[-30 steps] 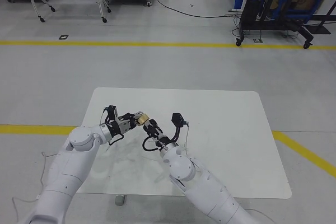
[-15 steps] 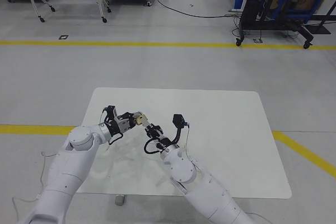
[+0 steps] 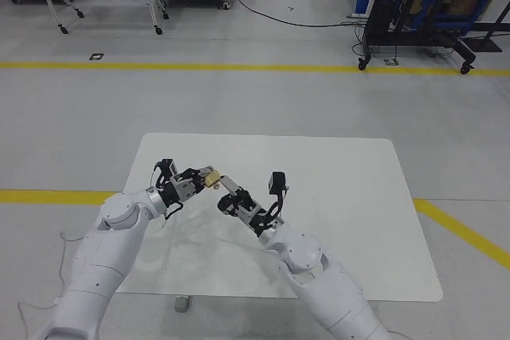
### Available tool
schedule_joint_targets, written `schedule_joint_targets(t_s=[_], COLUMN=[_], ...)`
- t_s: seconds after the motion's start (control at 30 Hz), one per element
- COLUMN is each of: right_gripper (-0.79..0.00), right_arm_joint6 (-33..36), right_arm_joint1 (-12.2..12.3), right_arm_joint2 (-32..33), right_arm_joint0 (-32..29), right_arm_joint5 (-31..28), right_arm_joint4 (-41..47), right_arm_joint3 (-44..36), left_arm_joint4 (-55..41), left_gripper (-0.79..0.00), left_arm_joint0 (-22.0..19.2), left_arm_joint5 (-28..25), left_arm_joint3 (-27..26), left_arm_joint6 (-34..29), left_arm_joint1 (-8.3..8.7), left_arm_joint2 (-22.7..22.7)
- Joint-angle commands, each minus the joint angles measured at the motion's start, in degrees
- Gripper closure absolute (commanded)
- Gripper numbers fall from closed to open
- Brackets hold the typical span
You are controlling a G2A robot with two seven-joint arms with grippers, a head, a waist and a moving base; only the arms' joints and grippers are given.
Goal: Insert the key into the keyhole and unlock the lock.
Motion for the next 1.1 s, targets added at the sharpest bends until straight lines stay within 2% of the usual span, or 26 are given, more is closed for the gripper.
schedule_joint_targets(t_s=[0.0, 0.03, 0.2, 0.73, 0.77, 0.83, 0.9, 0.97, 1.07], right_gripper=[-0.428, -0.388, -0.323, -0.243, -0.169, -0.135, -0.043, 0.0, 0.0], right_arm_joint6=[5.6, 7.61, 14.81, 19.77, 19.76, 19.89, 20.08, 20.18, 20.29], right_arm_joint1=[0.19, 0.23, -0.07, -1.07, -1.13, -1.26, -1.39, -1.5, -1.65], right_arm_joint2=[1.13, 1.57, 2.14, -0.12, -0.27, -0.51, -0.69, -0.86, -1.06], right_arm_joint0=[0.91, 1.71, 5.57, 10.68, 10.92, 11.48, 11.91, 12.25, 12.5], right_arm_joint5=[1.79, 2.74, 4.49, 4.71, 4.74, 4.97, 4.8, 4.59, 4.15], right_arm_joint4=[4.45, 6.4, 14.79, 20.96, 21.06, 21.5, 22.04, 22.41, 23.0], right_arm_joint3=[1.54, 2.55, 8.78, 17.24, 17.6, 18.48, 19.21, 19.77, 20.34], left_arm_joint4=[-0.48, -0.93, -2.7, -4.26, -4.47, -4.37, -4.34, -4.37, -4.39], left_gripper=[0.0, 0.0, 0.0, 0.0, 0.0, 0.0, 0.0, 0.0, 0.0], left_arm_joint0=[0.18, 0.31, 0.61, -0.11, -0.2, -0.4, -0.53, -0.63, -0.71], left_arm_joint5=[-0.56, -0.75, -1.48, -0.48, -0.29, -0.2, -0.17, -0.17, -0.36], left_arm_joint3=[-0.07, -0.06, 0.13, 1.56, 1.67, 1.85, 2.03, 2.16, 2.29], left_arm_joint6=[-0.3, -0.54, -2.56, -5.77, -6.19, -6.66, -6.91, -7.1, -7.21], left_arm_joint1=[-0.01, -0.03, -0.02, -0.22, -0.23, -0.24, -0.26, -0.28, -0.32], left_arm_joint2=[-0.19, -0.31, -0.9, -0.72, -0.71, -0.62, -0.56, -0.52, -0.49])
